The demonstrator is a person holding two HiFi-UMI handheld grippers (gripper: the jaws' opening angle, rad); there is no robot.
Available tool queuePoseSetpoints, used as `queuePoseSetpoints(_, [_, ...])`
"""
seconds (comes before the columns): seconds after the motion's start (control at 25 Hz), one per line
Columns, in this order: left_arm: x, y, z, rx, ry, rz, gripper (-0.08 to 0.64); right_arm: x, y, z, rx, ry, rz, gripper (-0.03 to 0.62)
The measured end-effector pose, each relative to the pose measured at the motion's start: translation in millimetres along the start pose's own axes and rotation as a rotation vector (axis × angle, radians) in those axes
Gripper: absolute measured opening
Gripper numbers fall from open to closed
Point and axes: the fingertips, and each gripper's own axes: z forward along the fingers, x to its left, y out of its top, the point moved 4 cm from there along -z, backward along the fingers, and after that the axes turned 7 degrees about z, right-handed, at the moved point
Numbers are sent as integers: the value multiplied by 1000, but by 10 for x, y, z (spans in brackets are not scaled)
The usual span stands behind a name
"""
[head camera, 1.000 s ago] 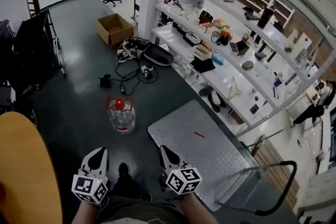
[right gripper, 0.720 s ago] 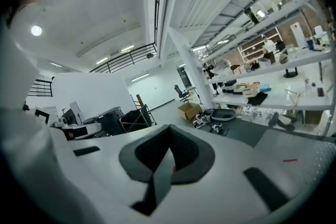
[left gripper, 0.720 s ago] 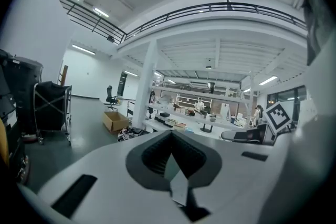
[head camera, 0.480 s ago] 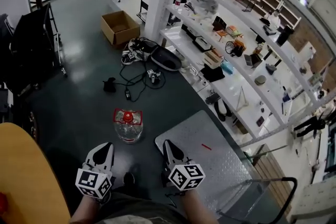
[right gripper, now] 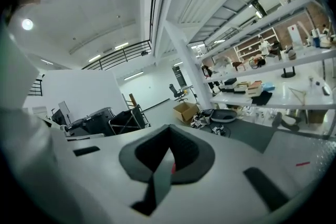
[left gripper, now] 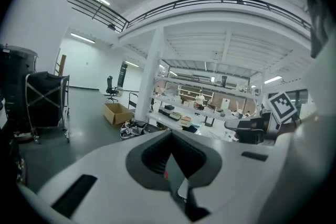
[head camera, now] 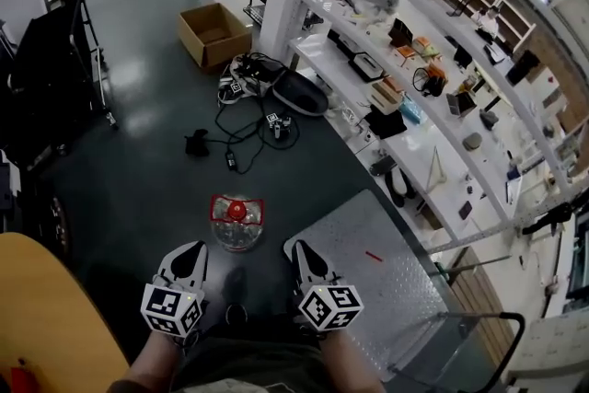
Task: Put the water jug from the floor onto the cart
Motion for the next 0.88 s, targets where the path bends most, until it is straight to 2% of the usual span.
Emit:
queuePoseSetpoints(0.28, [163,-31,284,17,19,-13,5,-240,10,325,6,-27,22,-11])
queuePoseSetpoints(0.44, [276,-115,458,36,49,-25,5,-418,-23,656,22,-26,3,-9])
queuePoseSetpoints(0.68, [486,-178,797,52,106,-47,5,-729,-137,1209,85,-34,24,-9])
queuePoseSetpoints(0.88, [642,-301,1187,74,144,-65,5,-1001,-416,1681,206,-43,5,-9])
